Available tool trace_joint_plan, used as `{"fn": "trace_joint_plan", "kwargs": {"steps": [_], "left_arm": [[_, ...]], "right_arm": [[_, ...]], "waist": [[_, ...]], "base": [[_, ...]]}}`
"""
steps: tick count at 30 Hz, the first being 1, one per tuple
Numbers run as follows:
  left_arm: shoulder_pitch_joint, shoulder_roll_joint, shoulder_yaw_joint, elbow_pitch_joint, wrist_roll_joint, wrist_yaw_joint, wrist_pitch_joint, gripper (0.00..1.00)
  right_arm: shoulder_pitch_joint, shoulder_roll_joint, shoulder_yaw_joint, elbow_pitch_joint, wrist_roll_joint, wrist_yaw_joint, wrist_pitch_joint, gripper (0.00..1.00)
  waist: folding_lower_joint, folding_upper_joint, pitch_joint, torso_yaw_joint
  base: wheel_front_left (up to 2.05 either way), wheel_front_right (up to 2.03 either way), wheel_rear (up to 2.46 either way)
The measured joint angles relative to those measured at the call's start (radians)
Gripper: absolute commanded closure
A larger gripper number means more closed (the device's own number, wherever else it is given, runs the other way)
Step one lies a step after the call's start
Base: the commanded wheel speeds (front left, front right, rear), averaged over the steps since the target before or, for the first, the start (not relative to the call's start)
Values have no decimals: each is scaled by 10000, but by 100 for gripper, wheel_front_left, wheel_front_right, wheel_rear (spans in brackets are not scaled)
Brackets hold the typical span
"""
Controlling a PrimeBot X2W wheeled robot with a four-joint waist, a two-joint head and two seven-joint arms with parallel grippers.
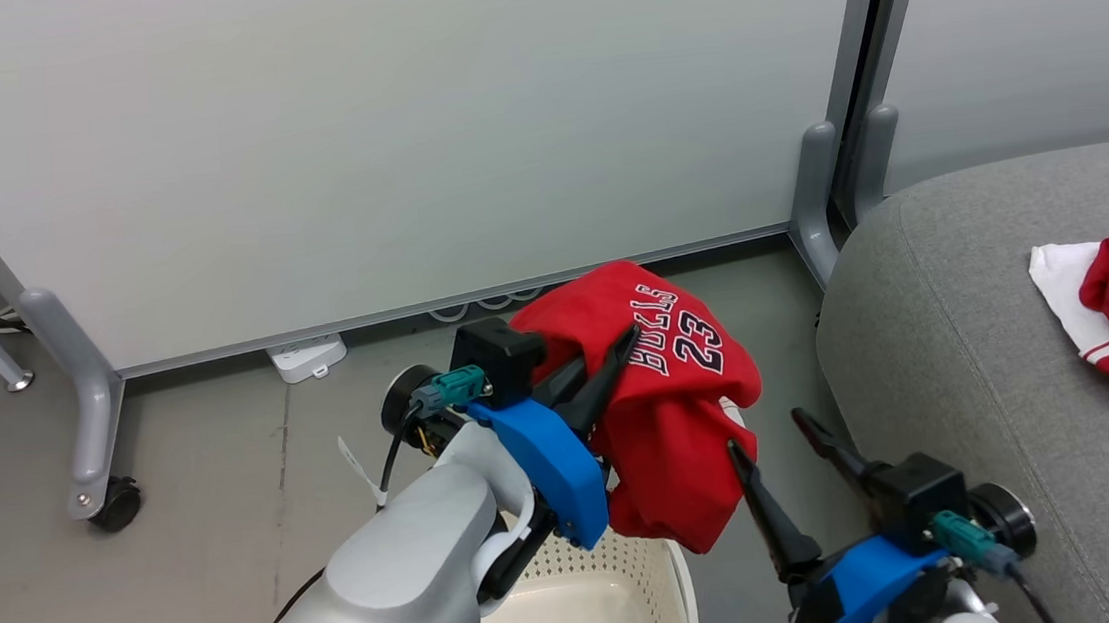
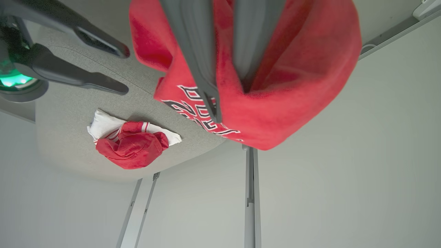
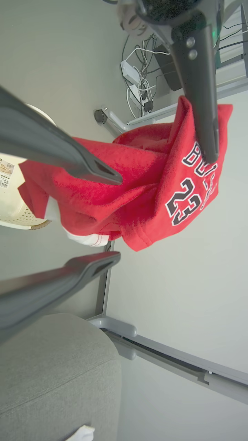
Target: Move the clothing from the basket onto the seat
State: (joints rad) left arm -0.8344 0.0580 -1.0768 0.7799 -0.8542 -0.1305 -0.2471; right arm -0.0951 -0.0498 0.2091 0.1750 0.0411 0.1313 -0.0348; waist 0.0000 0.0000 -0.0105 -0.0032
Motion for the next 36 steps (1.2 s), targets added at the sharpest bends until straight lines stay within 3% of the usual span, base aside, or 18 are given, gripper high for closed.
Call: {"fn": "trace_joint_plan", "kwargs": {"steps": [16, 27, 28, 29, 36], "left_arm": [[-86, -56, -771, -90, -516, 0, -12, 100], [-89, -65, -1197, -46, -784, 0, -56, 100], [-89, -67, -1221, -40, -803, 0, -58, 100], [-89, -65, -1243, -38, -832, 0, -71, 100], [-88, -71, -1398, -19, -963, 0, -96, 100]], "right_arm": [[-2220, -17, 744, 2790, -662, 0, -151, 0], [-3385, -8, 1225, 4397, -224, 0, -512, 0], [-3482, -8, 1269, 4512, -88, 0, -573, 85], [-3591, -10, 1336, 4615, -29, 0, -616, 100], [-3807, -4, 1732, 5081, 487, 0, -920, 100]], "waist": [[0, 0, 2, -35], [0, 0, -46, 1], [0, 0, -54, 6], [0, 0, -65, 12], [0, 0, -139, 23]], "base": [[0, 0, 0], [0, 0, 0], [0, 0, 0], [0, 0, 0], [0, 0, 0]]}}
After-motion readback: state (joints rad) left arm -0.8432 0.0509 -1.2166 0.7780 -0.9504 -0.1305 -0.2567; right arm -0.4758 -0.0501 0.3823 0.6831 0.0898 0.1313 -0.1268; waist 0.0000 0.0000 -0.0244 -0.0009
